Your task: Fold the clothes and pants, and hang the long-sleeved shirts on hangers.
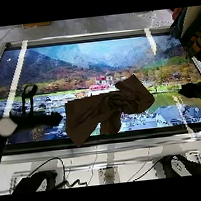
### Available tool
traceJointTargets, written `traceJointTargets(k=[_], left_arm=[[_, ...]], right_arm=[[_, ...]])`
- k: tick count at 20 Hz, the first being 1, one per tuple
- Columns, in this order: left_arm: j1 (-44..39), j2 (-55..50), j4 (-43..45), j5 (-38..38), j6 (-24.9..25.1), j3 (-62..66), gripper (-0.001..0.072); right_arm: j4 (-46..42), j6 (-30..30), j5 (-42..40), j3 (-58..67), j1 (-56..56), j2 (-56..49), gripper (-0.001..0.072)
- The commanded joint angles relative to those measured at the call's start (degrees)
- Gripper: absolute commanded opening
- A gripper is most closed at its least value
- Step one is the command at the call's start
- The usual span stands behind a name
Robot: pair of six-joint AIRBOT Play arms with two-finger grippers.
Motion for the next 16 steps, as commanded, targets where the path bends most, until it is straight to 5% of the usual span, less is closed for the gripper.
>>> traceJointTargets(k=[1, 3, 5, 16], left_arm=[[0.1, 11.2, -0.8, -1.2, -8.1, -11.9, 0.0689], [0.1, 13.6, -3.3, -1.2, -13.7, -17.4, 0.0685], [0.1, 12.7, -10.9, -0.7, -13.3, -21.1, 0.0685], [0.1, -6.3, -26.2, 6.3, 1.8, -26.4, 0.0683]], right_arm=[[1.3, -1.3, -2.1, -2.6, 0.0, 0.0, 0.0015], [3.2, -1.3, -3.0, -2.6, 0.0, 0.0, 0.0015], [3.9, -1.3, -2.8, -2.6, 0.0, 0.0, 0.0015], [4.7, -1.3, -2.8, -2.6, 0.0, 0.0, 0.0015]])
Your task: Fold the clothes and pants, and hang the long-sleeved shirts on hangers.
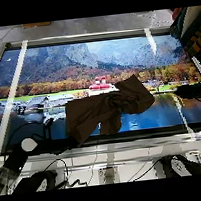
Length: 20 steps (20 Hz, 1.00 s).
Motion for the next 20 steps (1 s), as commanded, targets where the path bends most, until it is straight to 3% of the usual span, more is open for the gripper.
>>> traceJointTargets(k=[1, 4, 5, 8, 11, 14, 15, 20], left_arm=[[0.0, -7.0, -4.6, 3.5, 4.9, -0.5, 0.0655], [0.0, -13.1, -9.2, 5.9, 10.7, -0.5, 0.0620], [0.0, -14.7, -12.9, 7.3, 13.4, -0.5, 0.0560], [0.0, -18.5, -22.6, 12.9, 21.2, -0.5, 0.0539], [0.0, -19.4, -27.3, 14.8, 26.9, -0.3, 0.0309], [0.1, -19.3, -27.9, 15.0, 28.9, -0.3, 0.0063], [0.1, -19.3, -27.9, 15.0, 29.1, -0.3, 0.0017], [0.1, -17.0, -19.4, 11.2, 30.6, 5.2, 0.0016]], right_arm=[[0.9, 0.0, 0.0, 0.0, 0.0, 0.0, 0.0015], [1.0, 0.0, 0.2, 0.0, 0.0, 0.0, 0.0015], [1.1, 0.0, 0.2, 0.0, 0.0, 0.0, 0.0015], [1.2, 0.2, 0.4, 0.0, 0.0, 0.0, 0.0015], [1.2, 0.2, 0.5, 0.0, 0.0, 0.0, 0.0015], [1.1, 0.2, 0.4, 0.0, 0.0, 0.0, 0.0015], [1.1, 0.1, 0.6, 0.0, 0.0, 0.0, 0.0014], [5.5, 0.0, 5.6, -3.2, 0.0, 0.0, 0.0014]])
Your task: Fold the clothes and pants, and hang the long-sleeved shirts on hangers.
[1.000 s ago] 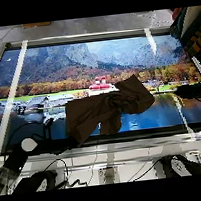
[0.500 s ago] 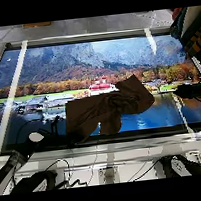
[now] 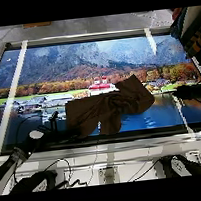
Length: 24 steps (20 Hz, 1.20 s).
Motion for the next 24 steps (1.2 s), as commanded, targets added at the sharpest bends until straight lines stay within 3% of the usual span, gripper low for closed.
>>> traceJointTargets(k=[1, 4, 6, 10, 12, 15, 17, 19, 20, 22, 24], left_arm=[[0.0, 2.7, 8.2, -3.6, 0.5, 4.9, 0.0016], [0.1, 8.8, 19.8, -6.8, -5.6, 11.4, 0.0017], [0.0, 13.8, 27.2, -7.4, -9.4, 15.1, 0.0016], [0.0, 25.4, 37.1, -7.4, -11.2, 18.8, 0.0016], [0.0, 31.7, 44.2, -7.4, -11.4, 18.8, 0.0016], [0.0, 40.6, 57.1, -7.4, -16.7, 18.7, 0.0016], [0.0, 44.9, 64.3, -7.5, -20.7, 18.7, 0.0016], [0.0, 47.3, 68.5, -9.2, -21.4, 18.6, 0.0016], [0.0, 47.6, 70.0, -11.2, -21.4, 18.6, 0.0016], [0.0, 47.4, 72.1, -15.3, -21.4, 18.0, 0.0016], [0.0, 47.5, 72.4, -16.2, -21.4, 15.7, 0.0016]], right_arm=[[6.6, -0.2, 2.3, -4.1, 0.0, 0.0, 0.0014], [15.8, -3.3, 2.0, -12.2, 0.9, 0.0, 0.0014], [17.0, -4.4, 1.3, -16.5, 4.9, 0.0, 0.0014], [17.0, -3.9, -7.7, -21.7, 18.0, 0.0, 0.0015], [16.9, -1.9, -15.0, -22.6, 25.4, 0.0, 0.0015], [16.9, 3.7, -25.6, -22.6, 33.9, -1.1, 0.0014], [16.9, 7.6, -29.7, -22.7, 37.4, -3.1, 0.0014], [16.9, 11.3, -30.9, -22.7, 39.9, -6.1, 0.0018], [17.0, 12.9, -31.4, -22.6, 41.0, -7.5, 0.0092], [18.6, 15.3, -32.5, -22.6, 43.0, -10.1, 0.0420], [21.6, 15.6, -33.2, -22.6, 44.8, -12.6, 0.0457]])
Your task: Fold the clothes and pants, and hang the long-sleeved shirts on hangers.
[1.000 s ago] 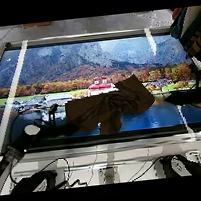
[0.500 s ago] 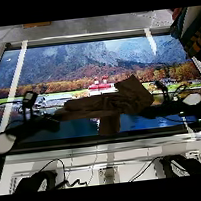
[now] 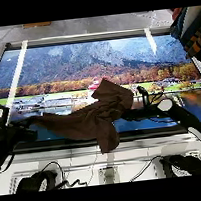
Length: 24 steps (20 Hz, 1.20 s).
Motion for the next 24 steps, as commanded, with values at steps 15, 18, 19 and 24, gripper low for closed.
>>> traceJointTargets(k=[15, 18, 19, 24], left_arm=[[0.0, 1.0, 4.1, -3.3, -1.6, -8.6, 0.0016], [0.0, 1.0, 4.1, -3.3, -1.6, -8.6, 0.0017], [0.0, 1.0, 4.1, -3.3, -1.6, -8.6, 0.0017], [0.0, 1.0, 4.1, -3.2, -1.6, -8.7, 0.0017]], right_arm=[[-12.7, -2.2, -0.3, 18.2, 19.3, -15.2, 0.0487], [-16.1, -4.9, 4.2, 23.6, 21.4, -21.1, 0.0487], [-16.2, -4.9, 4.5, 25.0, 22.0, -22.4, 0.0487], [-21.7, -2.1, 2.2, 27.0, 23.1, -25.7, 0.0465]])
